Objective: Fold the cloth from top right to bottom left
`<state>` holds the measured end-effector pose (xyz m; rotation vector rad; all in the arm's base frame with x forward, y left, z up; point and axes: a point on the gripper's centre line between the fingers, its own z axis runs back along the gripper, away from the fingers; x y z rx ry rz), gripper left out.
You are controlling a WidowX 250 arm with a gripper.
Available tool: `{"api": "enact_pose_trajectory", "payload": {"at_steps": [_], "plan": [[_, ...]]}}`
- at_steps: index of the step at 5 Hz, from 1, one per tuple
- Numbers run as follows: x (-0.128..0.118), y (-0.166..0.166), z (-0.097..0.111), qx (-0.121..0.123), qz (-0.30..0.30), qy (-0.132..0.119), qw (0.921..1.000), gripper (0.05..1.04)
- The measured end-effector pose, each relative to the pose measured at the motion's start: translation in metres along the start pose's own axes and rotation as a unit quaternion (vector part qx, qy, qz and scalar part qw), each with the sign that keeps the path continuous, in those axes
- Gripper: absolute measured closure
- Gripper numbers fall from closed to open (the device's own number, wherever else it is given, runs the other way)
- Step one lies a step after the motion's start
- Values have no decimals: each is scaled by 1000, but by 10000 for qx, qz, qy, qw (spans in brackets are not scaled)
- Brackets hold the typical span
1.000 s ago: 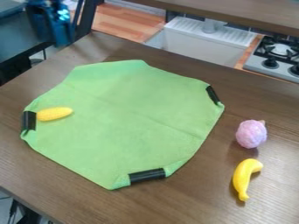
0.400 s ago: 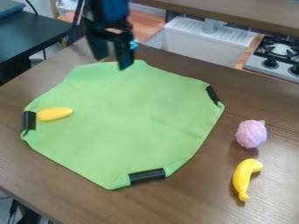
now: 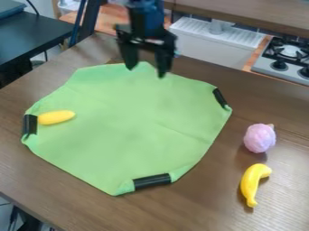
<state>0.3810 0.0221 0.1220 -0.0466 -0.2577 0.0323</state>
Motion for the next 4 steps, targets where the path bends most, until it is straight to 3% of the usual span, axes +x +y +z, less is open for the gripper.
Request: {"api": "enact_pose_trajectory", "payload": {"at_steps": [2, 3, 4], "plan": [[18, -41, -41, 412, 787, -339, 9955, 83], [31, -58, -60, 476, 984, -387, 9933, 83], [44, -71, -66, 447, 1075, -584, 9915, 83]]}}
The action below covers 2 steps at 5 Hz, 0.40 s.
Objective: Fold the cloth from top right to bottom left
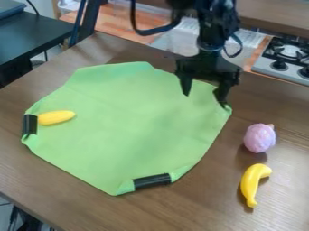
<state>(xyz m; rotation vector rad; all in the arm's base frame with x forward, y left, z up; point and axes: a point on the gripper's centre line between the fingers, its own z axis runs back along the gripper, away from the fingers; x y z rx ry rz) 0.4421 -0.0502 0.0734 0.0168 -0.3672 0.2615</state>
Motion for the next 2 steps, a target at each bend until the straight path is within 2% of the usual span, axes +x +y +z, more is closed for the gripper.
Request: {"api": "enact_pose_trajectory", "payload": {"at_steps": [2], "plan": [[11, -14, -15, -19, 186, -64, 9998, 84]]}}
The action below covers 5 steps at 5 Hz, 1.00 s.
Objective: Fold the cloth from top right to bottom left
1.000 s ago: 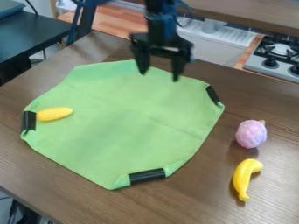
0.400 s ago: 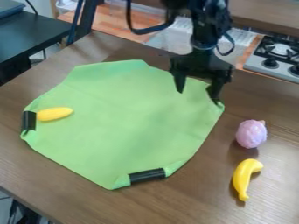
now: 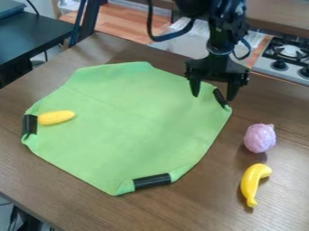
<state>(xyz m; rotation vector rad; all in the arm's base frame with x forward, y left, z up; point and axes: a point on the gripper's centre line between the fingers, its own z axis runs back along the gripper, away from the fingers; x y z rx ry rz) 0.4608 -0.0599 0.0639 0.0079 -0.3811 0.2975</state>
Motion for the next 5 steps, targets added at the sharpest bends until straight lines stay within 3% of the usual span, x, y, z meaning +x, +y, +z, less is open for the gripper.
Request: {"api": "enact_pose_trajectory", "payload": {"at_steps": [2, 3, 4, 5], "plan": [[0, -9, -17, 70, 29, 19, 10000, 133], [2, -10, -22, 131, 80, 1, 9999, 357], [3, -11, -22, 121, 101, -12, 9999, 654], [-4, -11, -20, 39, 52, 99, 9999, 879]]}}
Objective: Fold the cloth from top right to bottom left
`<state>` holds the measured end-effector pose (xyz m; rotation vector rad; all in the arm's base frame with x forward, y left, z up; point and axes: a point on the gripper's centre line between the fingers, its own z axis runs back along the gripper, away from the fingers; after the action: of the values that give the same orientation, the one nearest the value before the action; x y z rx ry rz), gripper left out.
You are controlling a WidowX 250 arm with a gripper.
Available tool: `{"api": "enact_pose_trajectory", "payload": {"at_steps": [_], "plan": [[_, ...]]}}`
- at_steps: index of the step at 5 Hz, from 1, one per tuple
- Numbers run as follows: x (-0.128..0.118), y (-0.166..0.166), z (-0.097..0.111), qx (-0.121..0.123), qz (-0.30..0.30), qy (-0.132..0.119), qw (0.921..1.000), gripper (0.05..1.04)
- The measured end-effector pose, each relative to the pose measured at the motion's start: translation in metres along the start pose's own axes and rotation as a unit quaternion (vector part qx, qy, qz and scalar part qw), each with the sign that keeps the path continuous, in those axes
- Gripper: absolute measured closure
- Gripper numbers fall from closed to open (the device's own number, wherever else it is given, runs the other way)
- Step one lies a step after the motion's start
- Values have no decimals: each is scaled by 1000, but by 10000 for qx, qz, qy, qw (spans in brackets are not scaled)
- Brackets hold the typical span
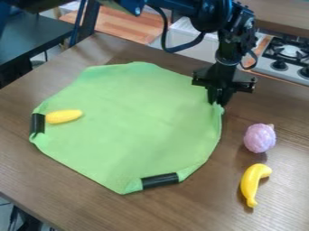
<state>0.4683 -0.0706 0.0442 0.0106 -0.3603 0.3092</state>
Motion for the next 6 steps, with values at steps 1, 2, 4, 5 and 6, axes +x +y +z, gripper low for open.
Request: {"api": "enact_pose_trajectory", "payload": {"at_steps": [1, 2, 4, 5, 6], "plan": [[-1, -1, 25, -241, -25, -13, 9997, 1000], [8, 21, 58, -447, 137, -147, 9988, 1029], [-12, 94, 74, -390, 176, 46, 9991, 1032], [-31, 123, 78, -389, 105, 149, 9991, 1032], [-38, 162, 88, -367, 174, 128, 9991, 1032]]}}
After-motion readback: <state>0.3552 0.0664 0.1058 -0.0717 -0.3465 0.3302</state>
